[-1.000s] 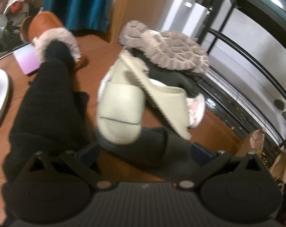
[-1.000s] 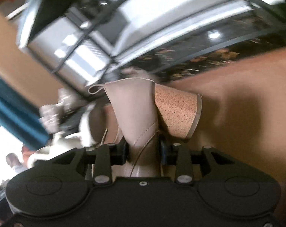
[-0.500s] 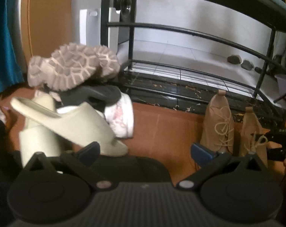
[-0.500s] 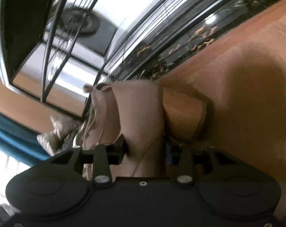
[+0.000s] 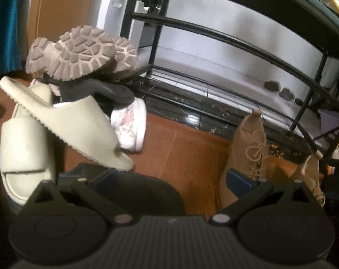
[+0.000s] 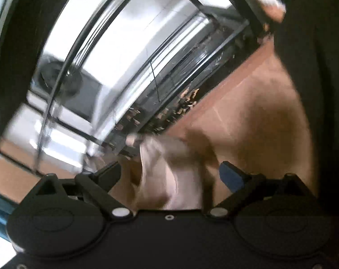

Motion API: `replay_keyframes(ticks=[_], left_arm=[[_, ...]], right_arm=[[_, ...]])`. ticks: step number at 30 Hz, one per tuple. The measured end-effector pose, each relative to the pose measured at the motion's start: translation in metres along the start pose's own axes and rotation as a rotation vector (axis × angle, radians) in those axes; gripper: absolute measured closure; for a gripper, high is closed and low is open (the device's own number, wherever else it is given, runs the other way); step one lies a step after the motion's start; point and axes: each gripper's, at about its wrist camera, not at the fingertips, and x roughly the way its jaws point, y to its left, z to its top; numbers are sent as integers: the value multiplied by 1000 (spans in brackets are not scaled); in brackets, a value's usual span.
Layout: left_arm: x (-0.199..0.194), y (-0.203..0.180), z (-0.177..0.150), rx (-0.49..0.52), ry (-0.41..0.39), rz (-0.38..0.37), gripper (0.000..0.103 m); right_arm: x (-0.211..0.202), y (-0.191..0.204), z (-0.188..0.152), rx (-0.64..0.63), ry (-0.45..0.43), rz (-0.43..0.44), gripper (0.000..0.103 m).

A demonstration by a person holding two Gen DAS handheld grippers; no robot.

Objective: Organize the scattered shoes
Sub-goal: 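Lower the pink shoe beside the other pink lace-up shoe with the right tool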

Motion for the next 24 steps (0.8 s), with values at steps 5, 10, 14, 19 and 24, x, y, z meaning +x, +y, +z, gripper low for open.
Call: replay_keyframes(ticks=[5,10,14,19,24], left_arm=[[1,-1,-1,6,15,1,1],[3,7,-1,-15,46,71,1],[7,10,1,-12,70,175,1],[16,7,0,57,99,276,1],[19,7,-1,73,123,270,1]], right_arm=[[17,59,-48,-207,74,-176,4],[47,82,-69,-331,95,-322,16],[55,85,-67,-371,103,-315,24],[54,78,-65,-357,113,-257,27],[53,78,-65,-444,109,-224,30]])
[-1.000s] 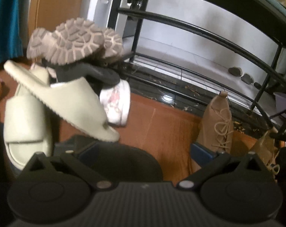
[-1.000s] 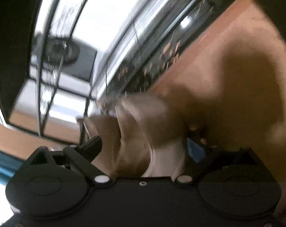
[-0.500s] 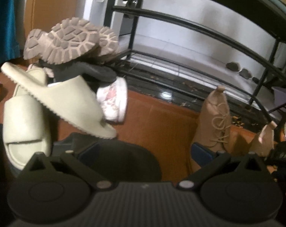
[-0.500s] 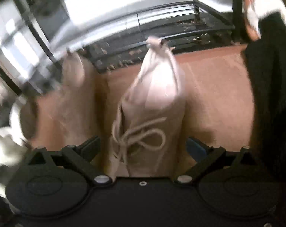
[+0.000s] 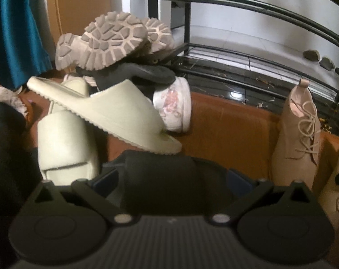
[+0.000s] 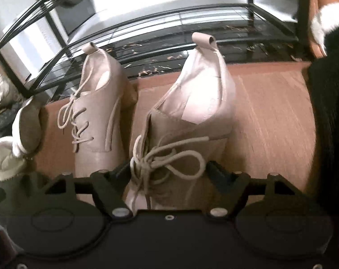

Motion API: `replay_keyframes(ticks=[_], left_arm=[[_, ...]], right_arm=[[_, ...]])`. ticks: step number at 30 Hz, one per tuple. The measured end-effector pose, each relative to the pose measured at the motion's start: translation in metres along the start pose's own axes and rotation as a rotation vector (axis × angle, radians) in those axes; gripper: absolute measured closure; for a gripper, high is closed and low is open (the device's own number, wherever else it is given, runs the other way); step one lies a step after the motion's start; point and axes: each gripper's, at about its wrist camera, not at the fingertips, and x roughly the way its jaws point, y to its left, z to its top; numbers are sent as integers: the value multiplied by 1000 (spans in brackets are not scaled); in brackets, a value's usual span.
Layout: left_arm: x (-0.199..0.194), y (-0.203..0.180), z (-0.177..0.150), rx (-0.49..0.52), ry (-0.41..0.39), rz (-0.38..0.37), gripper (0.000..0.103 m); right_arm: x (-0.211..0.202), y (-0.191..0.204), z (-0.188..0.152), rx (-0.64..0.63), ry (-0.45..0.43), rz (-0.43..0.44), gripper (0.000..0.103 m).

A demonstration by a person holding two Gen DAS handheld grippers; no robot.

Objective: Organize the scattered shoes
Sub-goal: 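Lower the pink shoe beside the other pink lace-up shoe with the right tool, then push the pink shoe pair together and open the right tool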

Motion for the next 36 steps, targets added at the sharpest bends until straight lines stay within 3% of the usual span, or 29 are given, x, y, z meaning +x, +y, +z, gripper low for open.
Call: replay_keyframes(ticks=[9,16,19,22,23,25,30,32,36], left_arm=[[10,3,-1,-31,53,-6,1],[16,4,-4,-38,84,-4,1],[17,2,-5,-27,88,-2,1],[17,3,-5,-30,90,-2,1],[17,3,-5,-33,91,-1,1],[18,5,-5,-41,98,0,1],[21,5,-4,-46,113,-1,1],[21,4,-4,-37,112,5,1],[22,4,-4,-42,113,3,1]], right_arm=[[18,8,21,-39,-32,22,35],[28,31,31,-243,-32,92,35],[29,33,32,-240,-24,103,30],[23,22,35,-109,-26,110,26],[17,18,35,-56,-35,139,20],[4,14,35,-5,-55,177,17],[-35,28,35,-134,-271,47,22],[-44,32,40,-132,-344,39,23],[-30,37,59,-97,-284,84,24]])
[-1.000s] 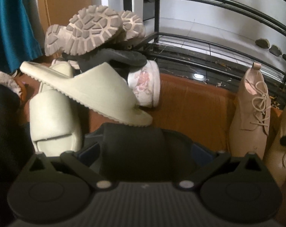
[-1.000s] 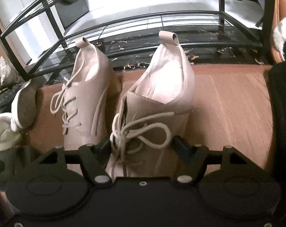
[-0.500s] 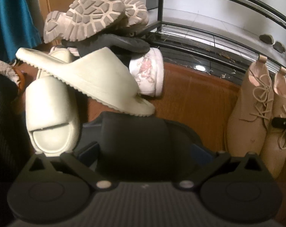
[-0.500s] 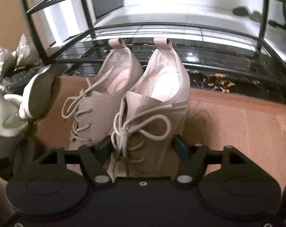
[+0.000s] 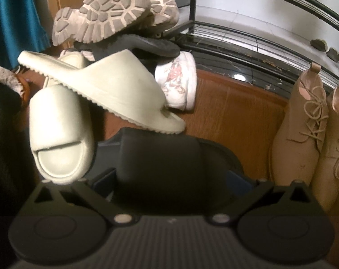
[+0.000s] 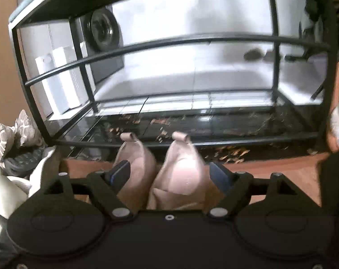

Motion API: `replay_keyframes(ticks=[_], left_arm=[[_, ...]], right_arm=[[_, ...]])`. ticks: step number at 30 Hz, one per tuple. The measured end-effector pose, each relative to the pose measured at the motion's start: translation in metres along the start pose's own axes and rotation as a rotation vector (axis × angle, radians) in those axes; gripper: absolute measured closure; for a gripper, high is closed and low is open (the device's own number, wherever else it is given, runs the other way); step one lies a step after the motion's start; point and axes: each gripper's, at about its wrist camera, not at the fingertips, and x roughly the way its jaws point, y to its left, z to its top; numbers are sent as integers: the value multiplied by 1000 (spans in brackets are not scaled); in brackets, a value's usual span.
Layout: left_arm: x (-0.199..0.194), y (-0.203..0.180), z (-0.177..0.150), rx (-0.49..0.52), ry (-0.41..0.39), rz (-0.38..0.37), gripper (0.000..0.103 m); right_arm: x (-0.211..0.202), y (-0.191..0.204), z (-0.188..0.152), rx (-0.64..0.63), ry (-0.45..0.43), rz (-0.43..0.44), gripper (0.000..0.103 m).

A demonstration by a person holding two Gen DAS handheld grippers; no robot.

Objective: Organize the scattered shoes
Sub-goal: 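Push the pink shoe pair together and open the right tool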

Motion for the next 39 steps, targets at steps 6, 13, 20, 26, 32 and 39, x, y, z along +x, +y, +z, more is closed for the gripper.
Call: replay_keyframes(ticks=[6,13,20,26,32,39], left_arm=[[1,2,0,-7,7,-5,1],[2,4,1,-22,13,-21,1],[5,4,2,-29,27,-24,1],[9,7,4,-48,38,-37,1],[13,6,3,-35,45,-31,1],[17,4,2,-24,56,-21,1]], right_arm=[[35,10,10,63,58,-28,42],[68,0,5,229,149,-109,61],[70,10,-1,185,134,-125,55],[87,17,-3,133,165,-156,55],[99,23,-11,63,169,-169,50],[111,32,-15,-87,133,-189,43]])
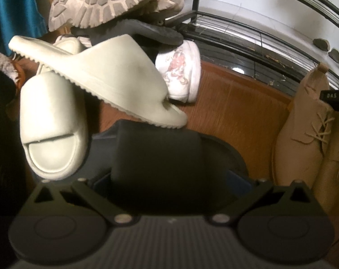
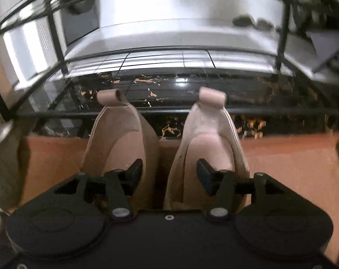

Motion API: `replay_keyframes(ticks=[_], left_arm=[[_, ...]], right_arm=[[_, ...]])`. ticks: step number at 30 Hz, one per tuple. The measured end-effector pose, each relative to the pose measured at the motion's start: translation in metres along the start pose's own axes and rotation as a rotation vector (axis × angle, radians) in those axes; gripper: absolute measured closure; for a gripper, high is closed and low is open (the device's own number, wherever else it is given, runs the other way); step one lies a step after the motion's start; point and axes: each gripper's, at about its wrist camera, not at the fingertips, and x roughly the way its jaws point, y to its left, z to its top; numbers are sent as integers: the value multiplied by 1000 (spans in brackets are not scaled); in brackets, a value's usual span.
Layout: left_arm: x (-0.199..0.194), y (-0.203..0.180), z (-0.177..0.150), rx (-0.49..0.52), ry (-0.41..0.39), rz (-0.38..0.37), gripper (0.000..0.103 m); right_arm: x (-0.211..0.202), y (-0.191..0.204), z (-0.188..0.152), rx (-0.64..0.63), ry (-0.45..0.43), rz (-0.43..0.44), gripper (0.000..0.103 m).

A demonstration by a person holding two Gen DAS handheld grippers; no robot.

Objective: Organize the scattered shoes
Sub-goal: 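Push the pink shoe pair together and open the right tool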

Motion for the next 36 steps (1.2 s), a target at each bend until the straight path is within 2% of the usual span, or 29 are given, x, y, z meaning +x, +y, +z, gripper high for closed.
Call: replay_keyframes(ticks=[2,4,7,8,12,17,21,25,28,32,34,36], left_arm=[[0,0,0,3,-1,1,1],[0,0,0,3,-2,1,1],[0,-1,0,4,-1,3,1],[1,-2,-1,11,0,6,1],[0,-2,-2,27,-4,8,1],[2,-3,-1,18,-9,11,1],[2,-7,-1,24,-19,8,1],[-2,-5,0,-6,-49,-14,1],[-11,-6,3,-7,-115,-1,1],[-25,-10,5,-9,-207,17,1],[-40,-18,8,-9,-297,10,1],[-48,-26,10,-34,-324,-10,1]], right_arm=[[2,2,1,-28,-2,3,39],[3,4,4,-61,9,2,44],[-3,8,5,-135,-31,1,85],[-5,7,2,-141,-54,9,90],[-23,1,-21,-125,-191,55,92],[-47,-15,-38,-9,-218,59,93],[-57,-37,-45,-29,-237,28,93],[-58,-69,-27,81,-235,0,92],[-59,-88,-12,137,-265,-27,92],[-55,-112,16,134,-320,-64,93],[-44,-125,34,126,-343,-90,93],[-30,-134,51,134,-352,-108,93]])
